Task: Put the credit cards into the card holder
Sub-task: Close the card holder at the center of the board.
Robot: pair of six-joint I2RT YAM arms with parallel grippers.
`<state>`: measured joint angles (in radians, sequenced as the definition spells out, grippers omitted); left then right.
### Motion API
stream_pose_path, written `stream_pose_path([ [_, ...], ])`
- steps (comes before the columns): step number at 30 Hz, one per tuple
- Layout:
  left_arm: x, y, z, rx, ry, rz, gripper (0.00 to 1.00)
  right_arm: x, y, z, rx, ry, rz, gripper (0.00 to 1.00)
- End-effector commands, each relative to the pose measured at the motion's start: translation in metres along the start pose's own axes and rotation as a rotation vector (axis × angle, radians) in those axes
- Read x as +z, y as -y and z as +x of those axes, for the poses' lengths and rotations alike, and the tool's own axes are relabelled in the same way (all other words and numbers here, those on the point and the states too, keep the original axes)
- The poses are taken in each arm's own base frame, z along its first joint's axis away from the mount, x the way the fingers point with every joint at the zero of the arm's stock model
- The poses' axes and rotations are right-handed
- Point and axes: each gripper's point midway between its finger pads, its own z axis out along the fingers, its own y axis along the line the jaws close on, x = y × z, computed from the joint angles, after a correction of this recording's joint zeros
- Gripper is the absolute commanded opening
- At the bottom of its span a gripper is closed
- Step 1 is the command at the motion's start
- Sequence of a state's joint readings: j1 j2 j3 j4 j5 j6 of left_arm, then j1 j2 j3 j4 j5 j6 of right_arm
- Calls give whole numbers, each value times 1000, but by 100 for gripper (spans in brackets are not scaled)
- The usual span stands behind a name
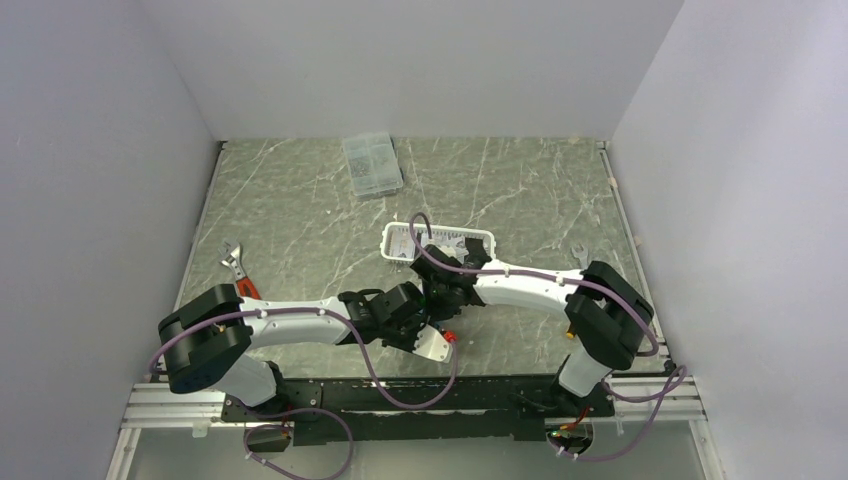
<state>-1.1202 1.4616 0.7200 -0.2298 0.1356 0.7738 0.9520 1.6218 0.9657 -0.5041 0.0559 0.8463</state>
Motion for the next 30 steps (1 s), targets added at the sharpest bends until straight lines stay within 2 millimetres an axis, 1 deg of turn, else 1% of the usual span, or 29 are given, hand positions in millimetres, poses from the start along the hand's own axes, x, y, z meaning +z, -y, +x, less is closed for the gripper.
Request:
stream_pose_path([
  [1, -2, 3, -9, 21, 54, 7, 27, 5, -12, -8, 10, 17, -82, 0],
  [12, 0, 3, -7, 29, 48, 6, 26, 21, 1, 2, 60, -70, -132, 0],
  [19, 0, 1, -10, 35, 56, -2, 26, 29, 16, 19, 47, -195, -80, 0],
  [24, -1, -4, -12, 45, 64, -21, 26, 32, 22, 28, 12, -281, -33, 0],
  [27, -1, -6, -12, 45, 65, -30, 26, 33, 27, 31, 6, -302, -7, 0],
  [30, -2, -7, -12, 47, 67, -39, 26, 34, 36, 39, 15, -319, 24, 0],
])
